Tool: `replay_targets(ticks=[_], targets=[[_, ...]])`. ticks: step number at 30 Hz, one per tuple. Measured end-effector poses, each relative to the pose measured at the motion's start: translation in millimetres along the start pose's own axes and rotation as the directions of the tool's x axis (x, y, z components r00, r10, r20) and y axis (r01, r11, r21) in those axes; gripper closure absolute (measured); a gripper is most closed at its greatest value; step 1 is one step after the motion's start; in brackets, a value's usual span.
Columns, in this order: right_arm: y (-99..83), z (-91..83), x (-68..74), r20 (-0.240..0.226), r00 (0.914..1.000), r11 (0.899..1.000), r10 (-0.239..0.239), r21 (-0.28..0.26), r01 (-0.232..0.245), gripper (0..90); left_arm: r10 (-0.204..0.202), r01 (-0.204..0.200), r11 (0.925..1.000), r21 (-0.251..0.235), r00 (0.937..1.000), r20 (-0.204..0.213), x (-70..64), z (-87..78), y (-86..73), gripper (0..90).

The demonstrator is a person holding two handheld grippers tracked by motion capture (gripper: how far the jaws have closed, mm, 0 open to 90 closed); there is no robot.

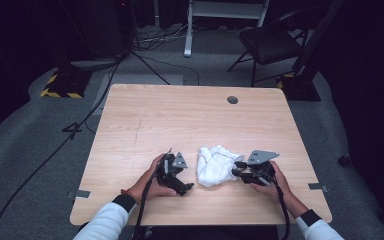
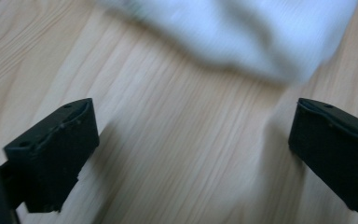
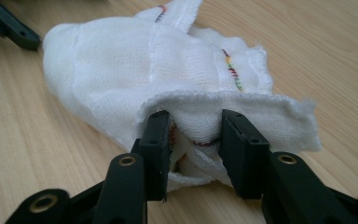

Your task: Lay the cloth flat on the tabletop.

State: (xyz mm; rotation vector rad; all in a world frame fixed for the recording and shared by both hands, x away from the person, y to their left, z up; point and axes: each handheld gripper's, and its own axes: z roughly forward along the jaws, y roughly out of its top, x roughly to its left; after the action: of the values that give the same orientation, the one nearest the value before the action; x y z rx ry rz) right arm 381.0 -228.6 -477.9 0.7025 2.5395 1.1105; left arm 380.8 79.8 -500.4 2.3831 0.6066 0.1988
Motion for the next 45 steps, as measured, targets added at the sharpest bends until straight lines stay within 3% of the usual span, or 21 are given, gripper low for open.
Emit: replay_targets(ticks=[3,4,6,12,15,18,22,25,27,30,33,34,37,39,41,45], targets=[[4.7,5.8,7.4,-0.006,0.9997,1.0,-0.023,0.005,0.023,61.9,0.024,-0.024,0.9997,-0.011,0.9996,0.012,-5.0,3.6,7.6,15.3],[6.3,7.7,9.7,-0.004,0.9993,0.999,-0.038,0.009,0.038,60.9,0.061,-0.061,0.9977,-0.03,0.998,0.017,-8.8,4.0,11.0,15.3],[6.5,8.0,10.6,-0.002,0.9994,0.999,-0.036,0.01,0.036,59.0,0.086,-0.086,0.9945,-0.059,0.9963,-0.002,-13.1,1.8,15.5,19.7],[-1.4,-6.2,-1.1,-0.002,1.0,1.0,-0.002,0.001,0.002,54.4,0.07,-0.066,0.991,-0.117,0.997,0.033,-10.6,-10.6,18.8,25.7],[-4.6,-15.7,-9.6,0.033,0.9991,1.0,0.026,-0.007,-0.026,53.5,0.094,-0.087,0.991,-0.102,0.993,0.071,-11.1,-10.3,18.6,34.6],[-4.9,-22.0,-16.6,0.108,0.9938,1.0,0.026,0.0,-0.027,52.7,0.122,-0.116,0.9906,-0.072,0.9893,0.08,-13.5,-7.7,19.7,51.3],[-7.3,-24.4,-25.1,0.135,0.9889,0.998,0.061,0.002,-0.062,51.3,0.14,-0.139,0.9895,-0.04,0.9892,0.043,-10.8,-4.1,21.1,69.3],[-9.5,-26.5,-29.8,0.156,0.986,0.998,0.06,0.019,-0.064,50.4,0.147,-0.147,0.9889,-0.024,0.9891,-0.008,-2.3,-3.5,24.4,73.3],[-12.0,-28.8,-33.5,0.162,0.9838,0.997,0.077,0.015,-0.081,50.3,0.131,-0.132,0.9911,-0.02,0.9909,-0.031,6.4,-2.7,25.9,73.5],[-15.7,-29.0,-38.3,0.135,0.9839,0.993,0.117,0.003,-0.118,51.3,0.105,-0.106,0.9942,-0.019,0.9931,-0.053,18.8,-0.8,27.9,73.3],[-16.5,-24.4,-37.4,0.117,0.9872,0.993,0.108,0.023,-0.112,52.3,0.05,-0.052,0.9985,-0.016,0.9935,-0.102,34.5,0.1,30.1,71.6],[-16.6,-22.9,-36.4,0.105,0.9888,0.994,0.106,0.026,-0.109,53.7,0.052,-0.053,0.9986,-0.008,0.9917,-0.118,38.4,0.2,30.4,71.2],[-16.3,-19.2,-31.8,0.072,0.9936,0.995,0.087,0.038,-0.089,57.6,-0.016,0.013,0.9995,-0.029,0.9918,-0.127,50.4,-1.8,30.8,69.4],[-15.8,-15.9,-28.7,0.064,0.9953,0.996,0.073,0.043,-0.076,59.7,-0.023,0.02,0.9994,-0.03,0.9925,-0.12,52.8,-2.9,29.5,66.8],[-15.5,-11.5,-26.3,0.057,0.9969,0.997,0.053,0.051,-0.056,62.8,-0.024,0.02,0.9994,-0.028,0.9927,-0.118,50.6,-5.1,29.7,57.1],[-12.9,-6.6,-22.4,0.063,0.9979,0.999,0.015,0.045,-0.018,73.7,-0.031,0.02,0.9946,-0.102,0.9945,-0.1,40.4,-14.3,35.0,38.6]])
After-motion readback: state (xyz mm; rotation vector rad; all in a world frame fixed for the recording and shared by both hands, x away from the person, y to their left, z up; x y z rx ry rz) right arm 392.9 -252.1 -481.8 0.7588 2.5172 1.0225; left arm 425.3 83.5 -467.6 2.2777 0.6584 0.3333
